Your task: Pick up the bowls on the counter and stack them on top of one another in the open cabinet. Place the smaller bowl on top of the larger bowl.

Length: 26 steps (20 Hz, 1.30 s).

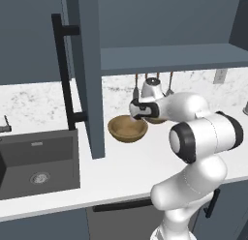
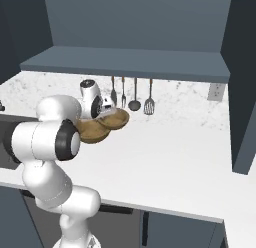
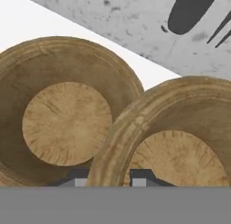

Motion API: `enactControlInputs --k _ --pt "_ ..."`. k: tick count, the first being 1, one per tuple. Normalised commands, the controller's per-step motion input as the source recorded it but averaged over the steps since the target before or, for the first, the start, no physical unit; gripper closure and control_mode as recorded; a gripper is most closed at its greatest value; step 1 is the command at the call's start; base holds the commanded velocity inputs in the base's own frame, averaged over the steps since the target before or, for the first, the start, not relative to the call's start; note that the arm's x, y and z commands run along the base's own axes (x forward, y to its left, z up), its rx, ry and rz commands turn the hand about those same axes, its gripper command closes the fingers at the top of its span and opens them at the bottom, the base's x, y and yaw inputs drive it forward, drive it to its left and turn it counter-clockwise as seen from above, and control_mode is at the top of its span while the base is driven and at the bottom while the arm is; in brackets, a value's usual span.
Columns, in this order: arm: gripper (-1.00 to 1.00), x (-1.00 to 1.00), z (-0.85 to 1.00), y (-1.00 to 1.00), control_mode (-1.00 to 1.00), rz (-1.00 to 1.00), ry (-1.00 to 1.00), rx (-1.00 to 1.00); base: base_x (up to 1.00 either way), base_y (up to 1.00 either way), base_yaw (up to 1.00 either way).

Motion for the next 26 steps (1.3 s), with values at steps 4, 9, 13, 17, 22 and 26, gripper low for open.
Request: enactControlInputs --k 4,9,13,17,22,26 --pt "1.00 0.04 0.00 1.00 -1.00 0.04 0.00 0.00 0.00 0.00 0.00" --pt "1.00 0.26 -0.24 0.72 -1.00 0.01 0.00 -0.04 0.00 0.00 0.00" --pt "1.00 0.32 -0.51 0.28 -1.00 0.00 0.00 -0.02 0.00 0.00 0.00" --pt "1.00 0.31 -0.46 0.27 -1.00 0.00 0.00 -0.03 0.00 0.00 0.00" --pt "1.00 0.20 -0.29 0.41 -1.00 0.00 -0.01 -0.03 0.00 0.00 0.00" --pt "-1.00 0.07 -0.08 0.15 -1.00 0.00 -0.07 -0.01 0.00 0.00 0.00"
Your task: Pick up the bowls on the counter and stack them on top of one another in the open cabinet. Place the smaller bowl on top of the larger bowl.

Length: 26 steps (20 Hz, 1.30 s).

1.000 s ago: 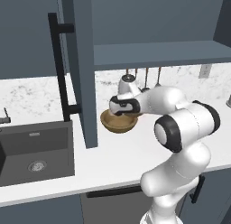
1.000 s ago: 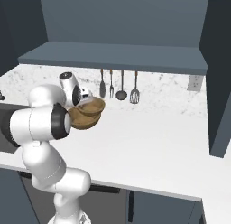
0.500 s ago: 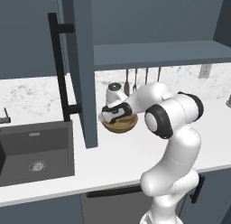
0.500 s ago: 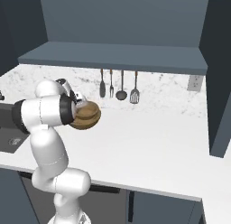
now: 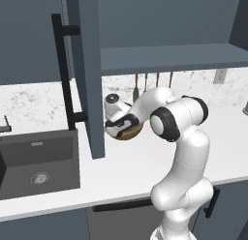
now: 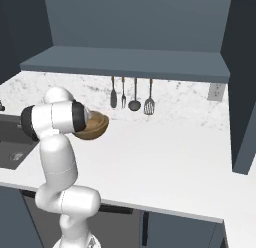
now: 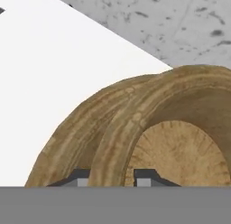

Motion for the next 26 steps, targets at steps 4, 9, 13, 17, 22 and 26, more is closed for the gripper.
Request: enactControlInputs --k 4,9,13,17,22,26 --pt "-1.00 -0.06 0.22 -0.14 -1.00 0.00 -0.13 0.00 0.00 0.00 0.00" --pt "-1.00 -0.44 0.51 -0.20 -1.00 0.00 -0.08 0.00 0.00 0.00 0.00" --pt "-1.00 -0.79 0.33 0.00 -1.00 0.00 0.00 0.08 0.00 0.00 0.00" --pt "-1.00 -0.34 -0.06 0.00 -1.00 0.00 0.02 0.06 0.00 0.00 0.00" --pt "-1.00 0.43 -0.28 0.02 -1.00 0.02 0.00 0.00 0.00 0.00 0.00" --pt "-1.00 0.01 -0.35 0.19 -1.00 0.08 0.00 -0.01 0.00 0.00 0.00"
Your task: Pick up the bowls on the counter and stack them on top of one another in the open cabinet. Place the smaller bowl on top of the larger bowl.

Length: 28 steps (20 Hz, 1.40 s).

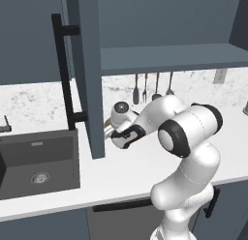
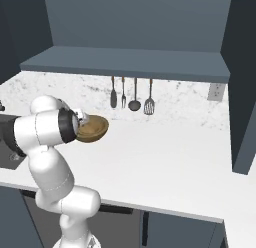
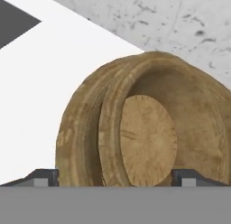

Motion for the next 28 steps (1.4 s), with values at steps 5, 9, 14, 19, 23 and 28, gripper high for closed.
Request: enactControlInputs --k 5,9,14,19,23,28 --pt "-1.00 -0.15 -0.01 0.02 -1.00 0.04 0.00 0.00 0.00 0.00 0.00" --pt "-1.00 0.11 -0.26 0.00 -1.00 0.02 0.00 0.00 0.00 0.00 0.00" --pt "1.00 0.01 -0.24 0.00 -1.00 0.01 0.00 -0.02 0.00 0.00 0.00" --pt "1.00 0.03 -0.03 0.00 -1.00 0.00 0.00 0.00 0.00 0.00 0.00" --pt "1.00 -0.06 0.40 0.00 -1.00 0.00 0.00 0.01 0.00 0.00 0.00" --pt "1.00 -0.33 1.00 0.00 -1.00 0.00 0.00 0.00 0.00 0.00 0.00"
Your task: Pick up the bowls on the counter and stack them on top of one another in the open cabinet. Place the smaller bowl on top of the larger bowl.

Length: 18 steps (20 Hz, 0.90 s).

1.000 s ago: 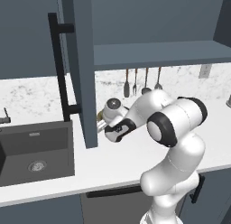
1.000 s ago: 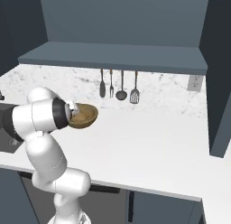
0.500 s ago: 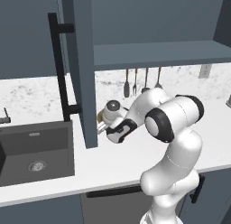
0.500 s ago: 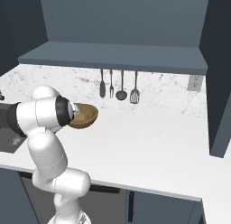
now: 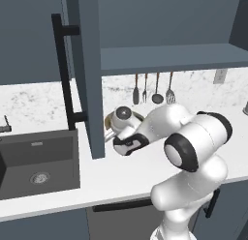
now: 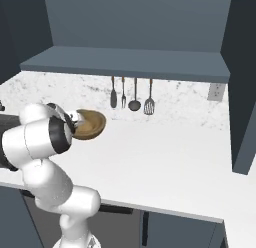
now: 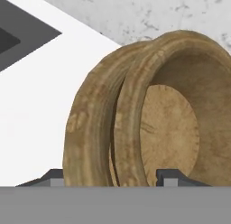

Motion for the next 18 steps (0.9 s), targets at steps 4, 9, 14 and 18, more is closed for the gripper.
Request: enactControlInputs --k 4,9,14,18 --pt "1.00 -0.53 1.00 -0.02 -1.00 0.00 0.00 0.00 0.00 0.00 0.00" --pt "1.00 -0.57 1.00 -0.07 -1.00 0.00 0.01 0.00 0.00 0.00 0.00" --pt "1.00 -0.61 0.97 -0.06 -1.00 0.00 0.00 0.00 0.00 0.00 0.00" --pt "1.00 -0.69 0.94 -0.02 -1.00 0.00 0.00 0.00 0.00 0.00 0.00"
